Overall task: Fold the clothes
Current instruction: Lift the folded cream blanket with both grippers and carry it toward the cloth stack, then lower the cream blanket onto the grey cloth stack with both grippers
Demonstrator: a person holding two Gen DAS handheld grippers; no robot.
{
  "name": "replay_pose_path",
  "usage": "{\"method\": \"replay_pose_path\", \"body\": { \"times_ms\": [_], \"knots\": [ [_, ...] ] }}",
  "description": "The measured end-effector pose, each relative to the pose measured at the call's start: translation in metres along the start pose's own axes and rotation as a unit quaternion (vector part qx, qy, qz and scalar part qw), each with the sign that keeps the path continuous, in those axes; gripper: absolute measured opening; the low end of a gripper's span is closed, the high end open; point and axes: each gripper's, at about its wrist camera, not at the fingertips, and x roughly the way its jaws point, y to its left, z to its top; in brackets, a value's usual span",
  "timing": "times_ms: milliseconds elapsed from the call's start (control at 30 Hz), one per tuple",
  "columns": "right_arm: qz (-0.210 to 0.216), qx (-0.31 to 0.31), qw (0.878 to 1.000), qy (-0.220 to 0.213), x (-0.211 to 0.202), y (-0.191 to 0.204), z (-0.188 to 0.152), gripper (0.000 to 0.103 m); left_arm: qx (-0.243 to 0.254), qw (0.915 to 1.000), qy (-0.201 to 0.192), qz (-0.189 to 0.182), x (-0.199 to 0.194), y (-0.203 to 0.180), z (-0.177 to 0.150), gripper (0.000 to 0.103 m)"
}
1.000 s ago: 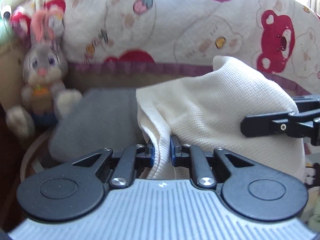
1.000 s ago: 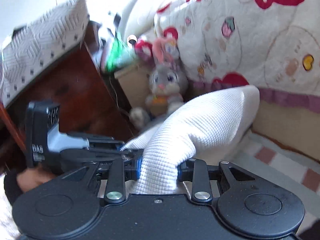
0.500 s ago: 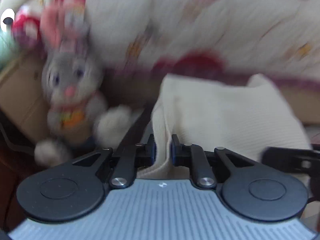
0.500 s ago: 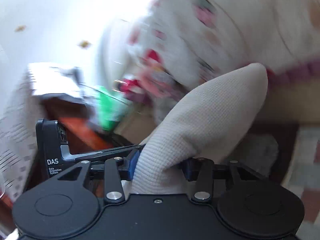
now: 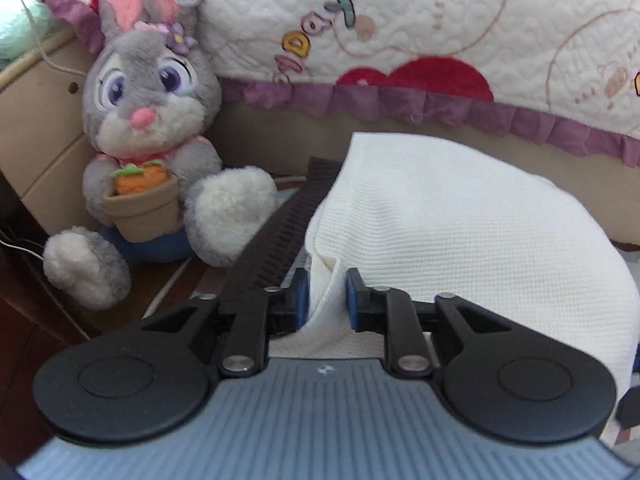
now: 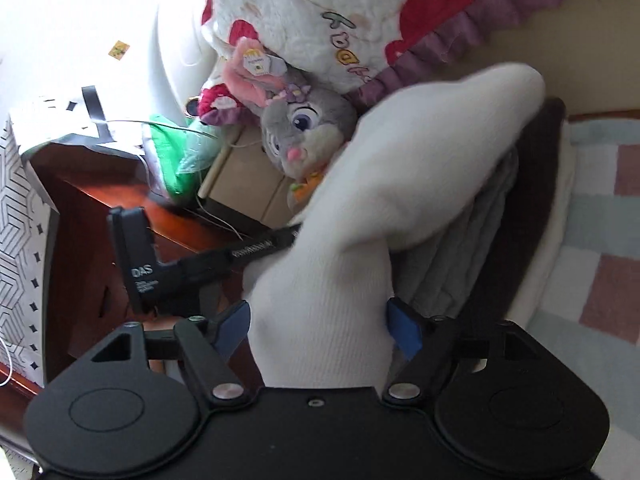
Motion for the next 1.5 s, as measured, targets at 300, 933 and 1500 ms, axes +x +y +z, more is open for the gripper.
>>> {"method": "replay_pose_path", "body": {
  "times_ms": [300,933,1500],
  "knots": [
    [-0.051,0.081,0.992,0.08,0.032,0.01,0.028,0.055,-0.185,0.9809,-0.054,-0.024,-0.081,0.023,-0.053,0.04],
    [-0.013,0.074,0.997,0.019,-0.02,-0.013,0.041,0.077,-0.369,0.9043,-0.186,-0.108,-0.085,0.032,-0.163,0.049],
    [-0.03,0.133,0.988,-0.07,-0.027,-0.076,0.063,0.071,-0.356,0.9175,-0.149,-0.096,-0.07,0.006,-0.134,0.081]
  ]
}}
